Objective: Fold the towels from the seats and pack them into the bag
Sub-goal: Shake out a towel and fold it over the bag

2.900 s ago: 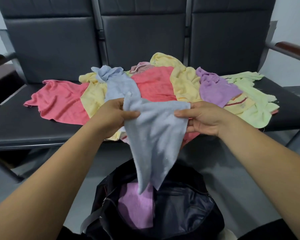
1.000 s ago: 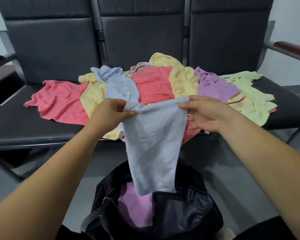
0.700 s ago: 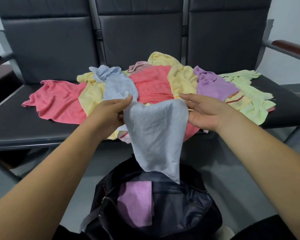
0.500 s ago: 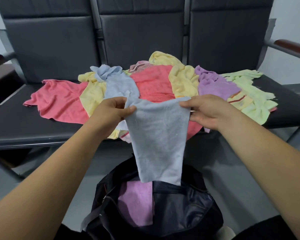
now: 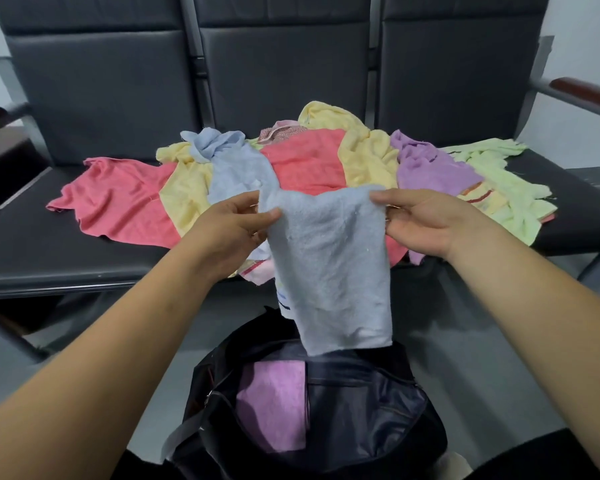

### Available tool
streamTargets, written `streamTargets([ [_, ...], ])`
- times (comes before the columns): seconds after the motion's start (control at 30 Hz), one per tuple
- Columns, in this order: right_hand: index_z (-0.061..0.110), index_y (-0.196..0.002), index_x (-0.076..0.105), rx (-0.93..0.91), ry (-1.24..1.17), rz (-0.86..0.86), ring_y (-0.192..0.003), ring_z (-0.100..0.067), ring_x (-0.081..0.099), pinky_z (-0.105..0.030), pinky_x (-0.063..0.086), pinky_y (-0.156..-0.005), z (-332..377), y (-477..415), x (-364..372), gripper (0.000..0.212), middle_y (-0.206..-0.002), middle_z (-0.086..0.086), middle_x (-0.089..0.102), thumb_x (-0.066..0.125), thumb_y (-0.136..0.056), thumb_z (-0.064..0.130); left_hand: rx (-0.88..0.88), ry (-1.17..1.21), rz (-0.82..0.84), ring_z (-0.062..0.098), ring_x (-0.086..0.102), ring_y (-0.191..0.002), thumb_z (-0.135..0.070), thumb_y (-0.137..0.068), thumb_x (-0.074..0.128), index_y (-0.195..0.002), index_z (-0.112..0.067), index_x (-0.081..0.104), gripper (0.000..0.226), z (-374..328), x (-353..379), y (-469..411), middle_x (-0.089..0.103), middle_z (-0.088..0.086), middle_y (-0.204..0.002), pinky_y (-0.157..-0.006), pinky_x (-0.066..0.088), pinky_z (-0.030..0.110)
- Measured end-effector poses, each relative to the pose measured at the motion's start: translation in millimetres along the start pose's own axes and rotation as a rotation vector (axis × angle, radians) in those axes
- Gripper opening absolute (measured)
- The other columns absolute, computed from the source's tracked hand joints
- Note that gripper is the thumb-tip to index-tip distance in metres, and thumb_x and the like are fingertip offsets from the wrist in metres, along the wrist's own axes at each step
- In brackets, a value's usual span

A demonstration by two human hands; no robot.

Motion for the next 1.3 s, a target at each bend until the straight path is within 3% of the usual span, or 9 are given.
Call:
streamTargets([
  [0.1,-0.008,-0.122,0.064,-0.061,0.241,-0.086,-0.114,-0.027,0.069,-0.034,0.059,-0.092,-3,-4,-5,0.034,-0.12,-0.019,0.071,0.063,-0.088,-0.005,0.118,-0.321,-0.092,0.011,0.071,-0.089,-0.006,-0.092,0.069,-0.104,-0.011,0.076,0.015,2,-5,1,0.077,0.007,-0.099,-0.08,0.055,0.024],
  [0.2,0.006,-0.105,0.071,-0.127,0.423,-0.188,-0.093,-0.022,0.075,-0.037,0.06,-0.084,-6,-4,-10,0.015,-0.099,-0.008,0.077,0.067,-0.092,0.002,0.231,-0.571,-0.232,0.007,0.065,-0.081,-0.019,-0.091,0.073,-0.092,-0.019,0.078,0.005,3,-12,-2,0.076,0.005,-0.094,-0.077,0.052,0.023],
  [0.4,0.002,-0.106,0.068,-0.112,0.253,-0.138,-0.093,-0.021,0.074,-0.031,0.062,-0.075,-7,-6,-6,0.014,-0.102,-0.011,0.075,0.066,-0.092,0.003,0.151,-0.342,-0.225,0.011,0.05,-0.06,-0.027,-0.095,0.07,-0.088,-0.01,0.075,0.018,3,-13,-9,0.056,0.003,-0.071,-0.07,0.049,0.027],
  [0.5,0.0,-0.118,0.064,-0.09,0.061,-0.05,-0.113,-0.02,0.069,-0.029,0.058,-0.093,-3,-5,-4,0.03,-0.119,-0.012,0.071,0.066,-0.088,0.004,0.078,-0.107,-0.076,0.014,0.063,-0.081,-0.011,-0.092,0.07,-0.117,-0.004,0.067,0.027,2,-8,-10,0.064,0.005,-0.09,-0.082,0.053,0.023],
  [0.63,-0.01,-0.117,0.063,-0.148,0.214,-0.048,-0.116,-0.025,0.067,-0.03,0.056,-0.098,-1,-5,-5,0.025,-0.118,-0.016,0.07,0.06,-0.093,-0.005,0.188,-0.369,-0.089,0.018,0.069,-0.108,-0.003,-0.09,0.071,-0.122,-0.004,0.068,0.033,0,-10,-8,0.074,0.012,-0.112,-0.099,0.053,0.03],
  [0.73,-0.012,-0.112,0.067,-0.245,0.327,-0.209,-0.108,-0.031,0.071,-0.033,0.06,-0.088,1,-7,-11,0.025,-0.112,-0.022,0.073,0.069,-0.088,-0.004,0.287,-0.587,-0.178,0.015,0.064,-0.082,-0.013,-0.09,0.073,-0.098,-0.007,0.074,0.01,-2,-9,-5,0.073,0.011,-0.092,-0.08,0.052,0.03],
  [0.9,0.001,-0.097,0.074,-0.304,0.487,-0.258,-0.094,-0.024,0.075,-0.033,0.059,-0.079,2,-6,-14,0.012,-0.098,-0.011,0.078,0.075,-0.086,0.005,0.298,-0.56,-0.272,0.004,0.036,-0.046,-0.03,-0.087,0.078,-0.071,-0.004,0.064,0.033,-3,-8,-6,0.046,-0.002,-0.061,-0.049,0.031,0.012],
  [1.13,0.002,-0.099,0.077,-0.45,0.548,-0.3,-0.112,-0.034,0.069,-0.046,0.053,-0.102,4,-7,-12,0.021,-0.107,-0.014,0.076,0.082,-0.082,0.013,0.245,-0.25,-0.23,0.013,0.058,-0.083,-0.038,-0.076,0.084,-0.072,-0.018,0.074,0.022,-4,-10,-9,0.064,0.003,-0.087,-0.093,0.052,0.036],
  [1.3,0.004,-0.1,0.073,-0.452,0.413,-0.21,-0.11,-0.036,0.069,-0.043,0.059,-0.089,0,-3,-4,0.013,-0.111,-0.018,0.074,0.074,-0.088,0.008,0.235,-0.106,-0.205,0.023,0.059,-0.091,-0.029,-0.09,0.075,-0.086,-0.017,0.077,0.013,-5,-7,-5,0.064,0.013,-0.099,-0.101,0.051,0.045],
])
Point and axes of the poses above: each hand's wrist, its own y-axis away from the middle knuckle, its own x-axis out of the palm, z = x × y, the point moved 1 cm from there along -y, towards the middle knuckle
